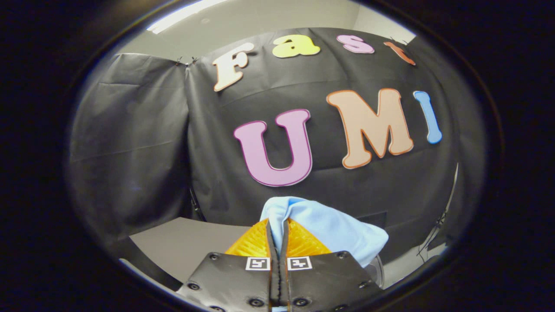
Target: Put the clothes into the washing machine and then close the washing machine lid.
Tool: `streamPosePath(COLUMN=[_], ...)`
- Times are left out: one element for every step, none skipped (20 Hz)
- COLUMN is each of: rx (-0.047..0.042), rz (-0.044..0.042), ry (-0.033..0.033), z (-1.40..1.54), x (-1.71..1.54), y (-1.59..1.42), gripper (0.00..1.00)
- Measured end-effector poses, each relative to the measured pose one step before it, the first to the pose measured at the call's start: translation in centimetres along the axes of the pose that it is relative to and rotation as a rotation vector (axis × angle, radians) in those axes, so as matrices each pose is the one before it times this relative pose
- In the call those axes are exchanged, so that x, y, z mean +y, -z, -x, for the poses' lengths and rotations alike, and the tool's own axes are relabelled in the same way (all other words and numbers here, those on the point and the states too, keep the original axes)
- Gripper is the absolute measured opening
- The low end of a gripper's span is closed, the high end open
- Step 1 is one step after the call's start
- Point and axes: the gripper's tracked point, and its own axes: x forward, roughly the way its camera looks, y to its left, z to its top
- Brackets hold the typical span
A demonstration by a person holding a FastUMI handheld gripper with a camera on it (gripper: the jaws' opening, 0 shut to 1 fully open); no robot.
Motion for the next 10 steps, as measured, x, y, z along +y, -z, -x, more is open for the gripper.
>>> streamPosePath(rx=[0.01338,0.0264,0.02931,0.02289,0.02343,0.0207,0.01337,0.01503,0.01188,0.01829], rz=[-0.00562,-0.01144,-0.01227,-0.00518,0.00762,0.00872,0.00366,-0.00717,-0.00869,-0.00547], ry=[0.01256,0.02066,0.02615,0.0173,0.01562,0.01555,0.00862,0.00293,0.00404,-0.00669], z=[-0.385,-0.443,-0.661,-0.531,-0.691,-0.606,-0.52,-0.574,-0.523,-0.419], x=[-1.437,-1.598,-1.712,-1.508,-1.286,-1.165,-1.09,-0.755,-0.636,-0.432], y=[1.387,1.613,1.533,1.479,1.642,1.344,1.199,0.967,1.346,1.212], gripper=[0.0,0.0,0.0,0.0,0.0,0.0,0.0,0.01,0.01,0.01])
